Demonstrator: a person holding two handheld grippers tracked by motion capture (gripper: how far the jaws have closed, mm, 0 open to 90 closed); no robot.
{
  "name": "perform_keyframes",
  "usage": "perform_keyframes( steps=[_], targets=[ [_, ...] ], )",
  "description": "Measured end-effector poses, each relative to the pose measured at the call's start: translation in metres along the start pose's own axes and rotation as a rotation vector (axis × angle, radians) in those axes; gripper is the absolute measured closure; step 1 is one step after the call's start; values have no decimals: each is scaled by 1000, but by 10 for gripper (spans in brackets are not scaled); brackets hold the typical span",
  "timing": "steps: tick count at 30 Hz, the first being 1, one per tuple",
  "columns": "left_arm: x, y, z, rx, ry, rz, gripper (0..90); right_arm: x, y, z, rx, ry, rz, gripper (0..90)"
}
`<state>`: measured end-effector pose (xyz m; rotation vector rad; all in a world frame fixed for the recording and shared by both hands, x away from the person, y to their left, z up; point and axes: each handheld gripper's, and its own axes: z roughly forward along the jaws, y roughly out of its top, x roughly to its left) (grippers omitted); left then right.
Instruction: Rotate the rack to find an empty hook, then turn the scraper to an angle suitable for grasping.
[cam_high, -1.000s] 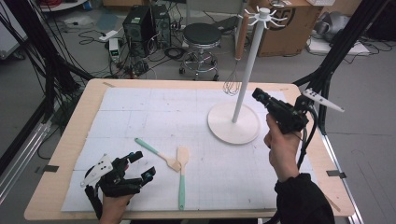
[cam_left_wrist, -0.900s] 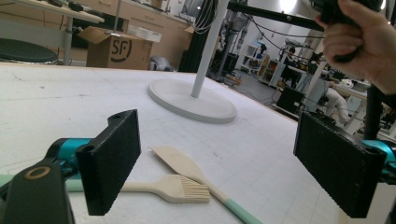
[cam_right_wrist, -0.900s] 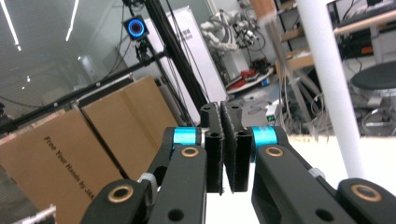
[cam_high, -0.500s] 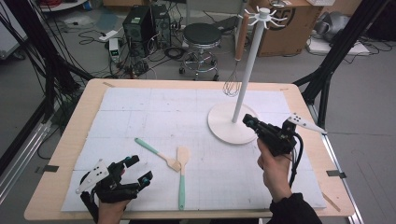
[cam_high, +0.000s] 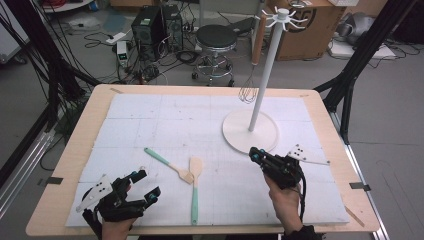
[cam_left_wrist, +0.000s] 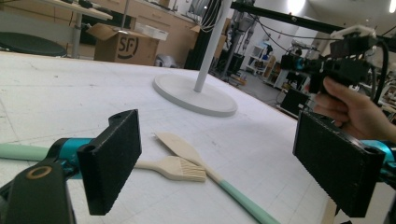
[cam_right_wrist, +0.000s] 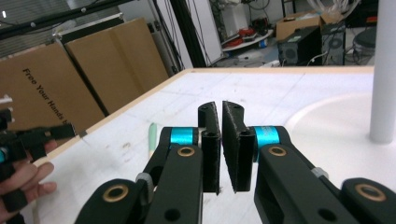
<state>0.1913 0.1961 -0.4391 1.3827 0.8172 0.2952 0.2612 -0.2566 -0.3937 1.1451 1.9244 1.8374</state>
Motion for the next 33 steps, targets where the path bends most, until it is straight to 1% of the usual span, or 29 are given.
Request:
perform_keyframes(
  steps=[3,8,9,11,13,16,17,18,19,20,21,22,24,26,28,31,33],
  targets=[
    [0,-1,-2,5,8,-6,159,-2,-8,-1,37,-7,-3,849],
    [0,-2,-8,1,13,-17,159,-7,-16,-4,64,-20,-7,850],
    [0,-2,-9,-1,17,-18,159,-7,-18,-4,70,-19,2,849],
    [-1,-1,-9,-5,14,-21,159,-6,-21,-1,83,-9,6,848],
    [0,-1,-9,1,14,-17,159,-3,-22,3,97,6,12,817],
    [-1,-2,-8,-1,12,-24,159,5,-22,12,117,27,-1,793],
    [0,-1,-8,0,11,-20,159,7,-22,15,121,32,-2,755],
    [0,-1,-9,2,10,-19,159,9,-22,18,129,42,6,721],
    [0,-1,-9,2,9,-18,159,10,-23,22,139,53,9,713],
    [0,-1,-9,-2,9,-20,159,12,-23,26,153,59,13,683],
    [-1,-1,-9,-5,7,-23,158,14,-24,31,166,65,27,630],
    [-1,-1,-10,-2,4,-23,158,14,-25,35,182,74,41,553],
    [-1,-1,-10,-1,1,-25,158,17,-27,42,214,85,58,524],
    [0,-1,-10,0,-1,-24,158,19,-29,49,239,97,72,447],
    [0,-1,-11,2,-2,-24,158,20,-31,55,268,123,91,446],
    [0,-2,-11,1,0,-25,159,22,-32,66,311,170,144,419],
    [0,-2,-11,0,0,-26,159,24,-31,70,329,192,148,406]
  ],
)
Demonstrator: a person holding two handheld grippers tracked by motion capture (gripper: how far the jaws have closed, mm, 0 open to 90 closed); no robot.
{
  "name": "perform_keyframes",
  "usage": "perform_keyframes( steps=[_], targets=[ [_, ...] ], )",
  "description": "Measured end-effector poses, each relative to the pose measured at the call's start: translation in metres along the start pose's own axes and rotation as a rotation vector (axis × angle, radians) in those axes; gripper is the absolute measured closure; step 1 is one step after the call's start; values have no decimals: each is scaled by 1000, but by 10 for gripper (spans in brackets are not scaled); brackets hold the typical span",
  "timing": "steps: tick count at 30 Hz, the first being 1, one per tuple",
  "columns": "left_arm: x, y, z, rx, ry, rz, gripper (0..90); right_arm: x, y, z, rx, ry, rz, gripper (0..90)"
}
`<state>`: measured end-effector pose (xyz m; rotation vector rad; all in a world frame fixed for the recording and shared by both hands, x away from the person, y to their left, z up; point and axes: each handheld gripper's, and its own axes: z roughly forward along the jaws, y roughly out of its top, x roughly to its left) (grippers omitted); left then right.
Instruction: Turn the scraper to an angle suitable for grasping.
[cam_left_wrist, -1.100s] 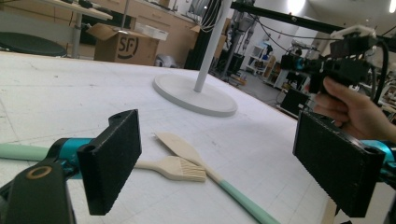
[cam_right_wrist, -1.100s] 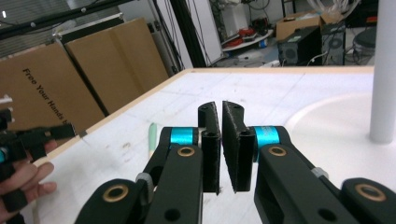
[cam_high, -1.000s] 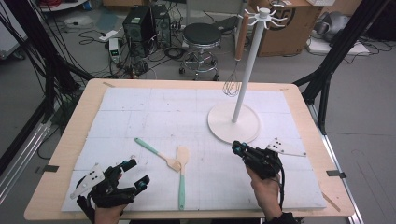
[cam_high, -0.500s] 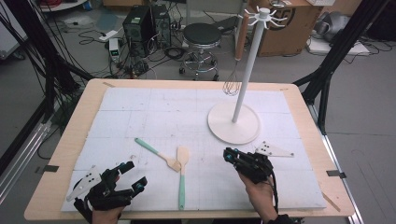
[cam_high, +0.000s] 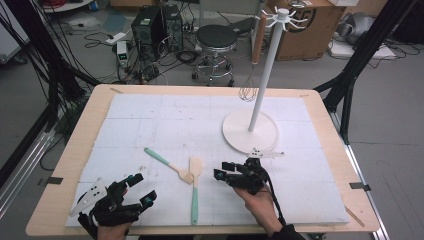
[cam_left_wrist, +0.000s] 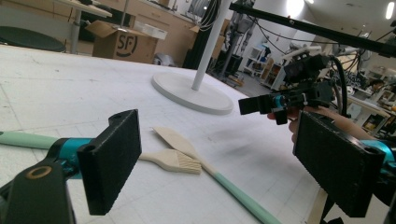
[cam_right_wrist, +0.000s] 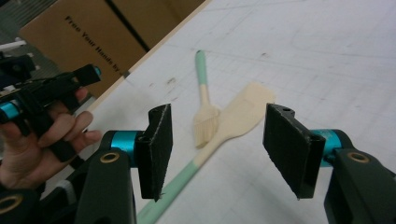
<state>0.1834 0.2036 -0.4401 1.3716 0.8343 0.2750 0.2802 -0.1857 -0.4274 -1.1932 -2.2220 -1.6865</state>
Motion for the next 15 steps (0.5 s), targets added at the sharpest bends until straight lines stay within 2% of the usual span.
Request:
perform_keyframes(
  steps=[2,4,9,11,13,15],
  targets=[
    [0,0,0,1,-4,1,158,-1,3,8,36,56,59,353],
    [0,0,0,3,-6,6,158,-2,5,16,69,86,86,348],
    [-1,0,0,7,-9,9,159,0,7,39,139,120,123,346],
    [-1,-1,0,8,-13,8,158,1,7,47,159,121,124,399],
    [-1,-1,0,6,-12,3,158,3,8,55,180,111,147,476],
    [0,-1,-1,5,-15,-2,159,4,9,62,192,88,152,553]
  ],
)
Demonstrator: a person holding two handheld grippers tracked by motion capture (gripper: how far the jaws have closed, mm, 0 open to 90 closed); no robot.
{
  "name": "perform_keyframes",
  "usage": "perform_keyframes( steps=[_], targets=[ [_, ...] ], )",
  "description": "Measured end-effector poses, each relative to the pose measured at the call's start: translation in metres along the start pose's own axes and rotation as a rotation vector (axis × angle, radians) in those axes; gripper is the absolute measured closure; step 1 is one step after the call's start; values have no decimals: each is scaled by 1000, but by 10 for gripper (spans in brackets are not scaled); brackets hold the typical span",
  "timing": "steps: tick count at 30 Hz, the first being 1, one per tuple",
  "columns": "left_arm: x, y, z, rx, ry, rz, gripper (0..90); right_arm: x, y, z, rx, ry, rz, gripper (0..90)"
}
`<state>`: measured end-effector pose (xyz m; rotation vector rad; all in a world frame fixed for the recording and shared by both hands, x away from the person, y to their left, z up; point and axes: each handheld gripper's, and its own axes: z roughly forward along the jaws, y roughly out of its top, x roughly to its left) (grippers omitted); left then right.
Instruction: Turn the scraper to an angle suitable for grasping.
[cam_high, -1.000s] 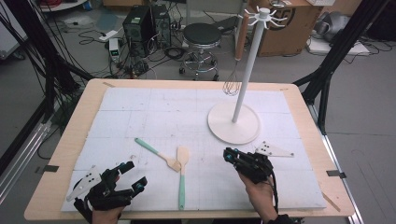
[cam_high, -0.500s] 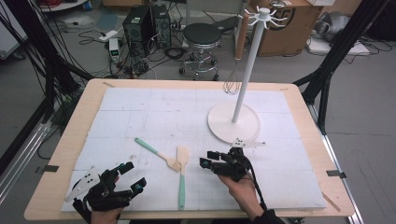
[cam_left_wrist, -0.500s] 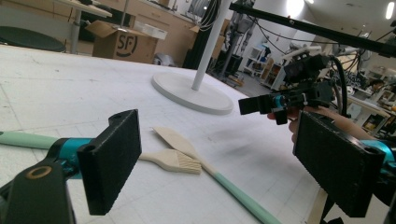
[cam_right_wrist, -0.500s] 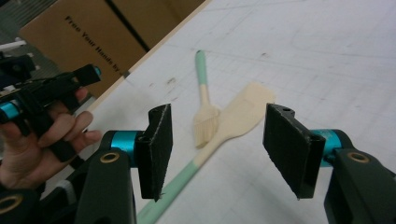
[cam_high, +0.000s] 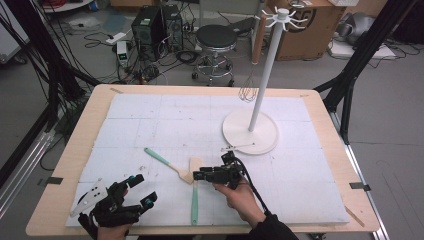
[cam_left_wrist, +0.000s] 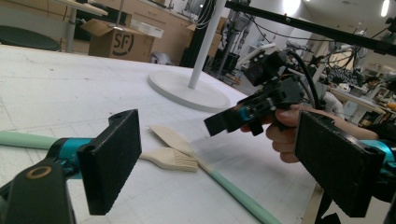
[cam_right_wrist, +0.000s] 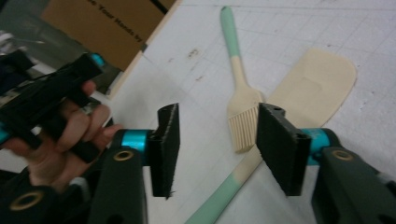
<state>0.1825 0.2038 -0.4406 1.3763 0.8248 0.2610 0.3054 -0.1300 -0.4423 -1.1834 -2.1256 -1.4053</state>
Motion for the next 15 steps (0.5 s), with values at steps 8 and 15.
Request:
perform_keyframes(
  steps=[8,15],
  targets=[
    [2,0,-1,-6,-2,-12,158,-2,6,18,28,-44,-2,869],
    [1,0,-1,-8,-5,-10,158,3,7,32,78,-120,-35,878]
  ],
)
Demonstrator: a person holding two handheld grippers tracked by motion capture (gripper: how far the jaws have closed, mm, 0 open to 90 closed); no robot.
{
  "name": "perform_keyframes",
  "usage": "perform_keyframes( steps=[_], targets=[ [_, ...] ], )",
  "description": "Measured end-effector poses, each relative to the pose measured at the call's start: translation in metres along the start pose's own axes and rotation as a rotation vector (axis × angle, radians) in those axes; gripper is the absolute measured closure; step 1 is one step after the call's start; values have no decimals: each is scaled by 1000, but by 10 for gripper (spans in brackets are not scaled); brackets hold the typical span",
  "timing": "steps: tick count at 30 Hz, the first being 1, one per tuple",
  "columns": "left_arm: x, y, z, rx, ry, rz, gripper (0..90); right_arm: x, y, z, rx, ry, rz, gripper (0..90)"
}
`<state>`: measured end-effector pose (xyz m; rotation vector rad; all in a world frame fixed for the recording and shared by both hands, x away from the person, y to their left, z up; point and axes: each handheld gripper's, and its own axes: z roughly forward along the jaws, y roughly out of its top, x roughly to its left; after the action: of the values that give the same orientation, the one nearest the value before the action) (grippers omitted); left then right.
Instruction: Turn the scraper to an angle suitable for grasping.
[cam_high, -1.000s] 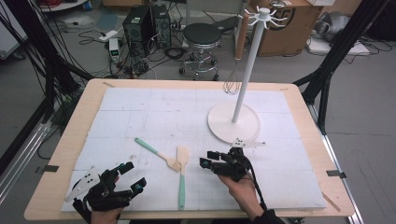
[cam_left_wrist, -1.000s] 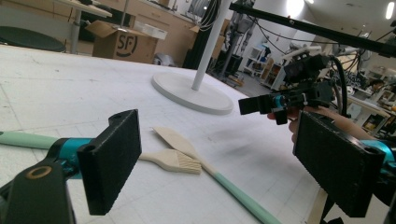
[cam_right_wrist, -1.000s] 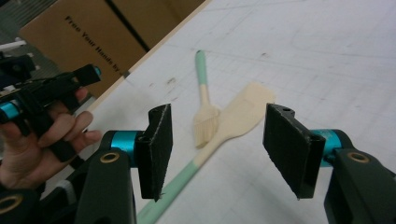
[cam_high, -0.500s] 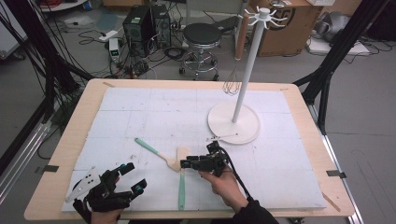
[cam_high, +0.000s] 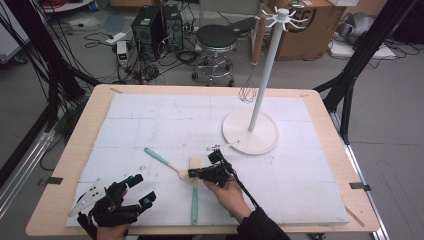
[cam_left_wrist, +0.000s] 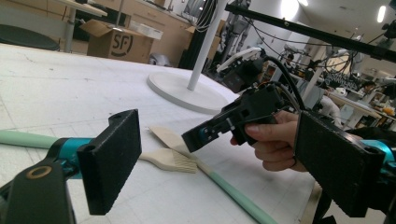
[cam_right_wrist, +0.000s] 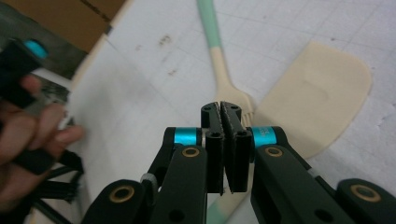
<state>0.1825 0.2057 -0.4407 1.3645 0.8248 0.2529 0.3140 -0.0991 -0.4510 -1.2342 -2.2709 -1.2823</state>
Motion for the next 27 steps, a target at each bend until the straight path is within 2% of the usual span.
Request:
perform_keyframes(
  steps=[2,5,8,13,15,17,20,22,27],
  targets=[
    [0,0,0,-2,-1,0,158,2,0,3,14,-48,-8,878],
    [0,0,-1,-4,0,-1,158,2,-1,4,27,-93,-27,880],
    [0,0,-1,-4,0,-1,158,3,-1,4,31,-99,-26,885],
    [0,0,-2,-4,2,-1,158,7,-1,3,33,-165,-100,890],
    [1,0,-2,-6,4,-1,159,9,-1,0,33,-207,-134,891],
    [1,0,-2,-3,5,-1,158,9,-1,-3,38,-237,-150,890],
    [1,0,-2,-3,8,2,158,8,0,-9,39,-311,-181,890],
    [0,0,-2,-4,6,2,158,5,0,-12,20,-226,-137,890],
    [0,0,-1,-1,8,0,158,9,-2,-6,30,-183,-132,891]
  ],
)
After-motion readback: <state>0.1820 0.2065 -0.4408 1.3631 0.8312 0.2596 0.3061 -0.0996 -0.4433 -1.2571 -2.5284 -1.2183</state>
